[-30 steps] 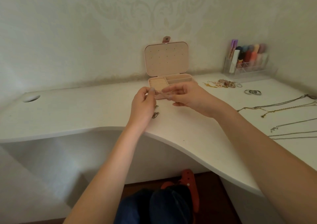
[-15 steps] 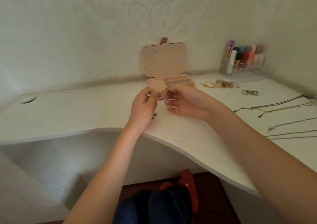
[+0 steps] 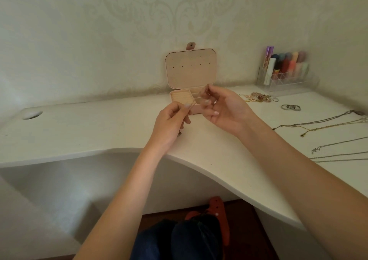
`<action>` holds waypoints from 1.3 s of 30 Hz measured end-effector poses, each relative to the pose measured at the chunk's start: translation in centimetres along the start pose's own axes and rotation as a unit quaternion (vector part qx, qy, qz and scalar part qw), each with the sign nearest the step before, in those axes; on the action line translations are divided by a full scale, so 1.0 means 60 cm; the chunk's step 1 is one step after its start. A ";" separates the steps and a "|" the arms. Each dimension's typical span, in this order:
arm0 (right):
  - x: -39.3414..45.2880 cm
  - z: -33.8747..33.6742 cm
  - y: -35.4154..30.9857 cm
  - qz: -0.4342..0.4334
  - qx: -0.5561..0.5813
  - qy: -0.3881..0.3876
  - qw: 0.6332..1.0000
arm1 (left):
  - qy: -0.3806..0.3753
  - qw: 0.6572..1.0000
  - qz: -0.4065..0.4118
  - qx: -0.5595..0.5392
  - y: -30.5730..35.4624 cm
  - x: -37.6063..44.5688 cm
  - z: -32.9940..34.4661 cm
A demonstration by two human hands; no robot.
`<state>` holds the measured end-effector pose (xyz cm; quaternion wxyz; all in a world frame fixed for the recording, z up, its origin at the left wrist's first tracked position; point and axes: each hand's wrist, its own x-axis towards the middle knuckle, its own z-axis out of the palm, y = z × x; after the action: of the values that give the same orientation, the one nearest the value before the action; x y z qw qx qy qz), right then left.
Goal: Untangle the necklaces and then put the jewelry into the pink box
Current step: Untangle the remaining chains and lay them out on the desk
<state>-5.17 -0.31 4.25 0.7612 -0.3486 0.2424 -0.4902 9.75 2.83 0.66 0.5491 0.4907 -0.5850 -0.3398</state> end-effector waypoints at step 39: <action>-0.015 -0.028 -0.062 -0.290 -0.406 0.251 0.830 | 0.101 0.967 0.052 0.229 -0.012 0.000 0.004</action>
<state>-8.90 -1.01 6.05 0.2871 -0.5457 0.4899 -0.6163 9.67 2.57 -0.08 0.4951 0.6040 -0.6137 -0.1161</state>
